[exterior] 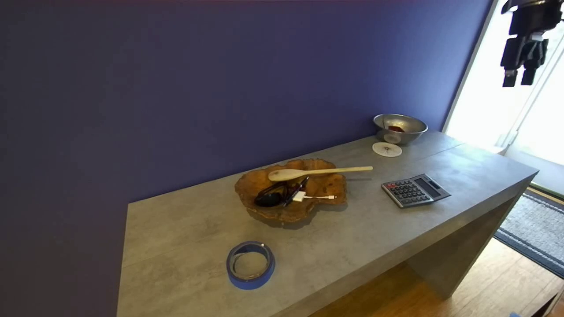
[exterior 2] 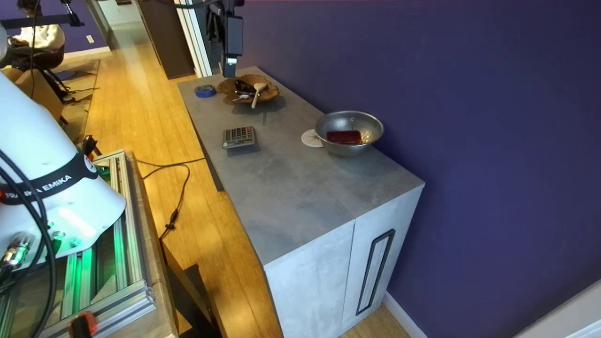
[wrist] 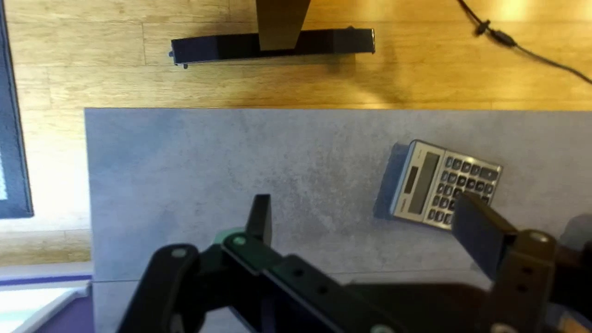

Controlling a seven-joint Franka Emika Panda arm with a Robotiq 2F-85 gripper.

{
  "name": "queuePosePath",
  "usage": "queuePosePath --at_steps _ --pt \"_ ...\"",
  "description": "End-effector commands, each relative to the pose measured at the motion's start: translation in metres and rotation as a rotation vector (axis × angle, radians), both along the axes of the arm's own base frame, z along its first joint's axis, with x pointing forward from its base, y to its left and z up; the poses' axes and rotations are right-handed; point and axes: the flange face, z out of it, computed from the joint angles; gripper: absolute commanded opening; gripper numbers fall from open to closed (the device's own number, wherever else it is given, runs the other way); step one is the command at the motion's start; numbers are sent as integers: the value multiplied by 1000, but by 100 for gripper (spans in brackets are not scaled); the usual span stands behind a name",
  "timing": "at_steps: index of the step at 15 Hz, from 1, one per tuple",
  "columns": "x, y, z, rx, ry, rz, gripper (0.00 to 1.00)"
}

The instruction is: Put the cooking stick over the silver bowl

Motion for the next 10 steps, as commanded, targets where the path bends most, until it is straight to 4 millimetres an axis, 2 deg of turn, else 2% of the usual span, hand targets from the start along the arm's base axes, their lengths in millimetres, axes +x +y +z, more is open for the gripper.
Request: queuePosePath --at_steps 1,5,7,8,9,10 --pt "6 93 -39 -48 -15 211 100" --pt "16 216 -63 -144 -180 392 100" --pt "15 271 -76 -185 -258 489 100" --pt "16 291 -84 -212 -298 532 100" --pt "17 304 -81 -249 -324 576 100" --pt "20 308 -77 -309 -340 609 100"
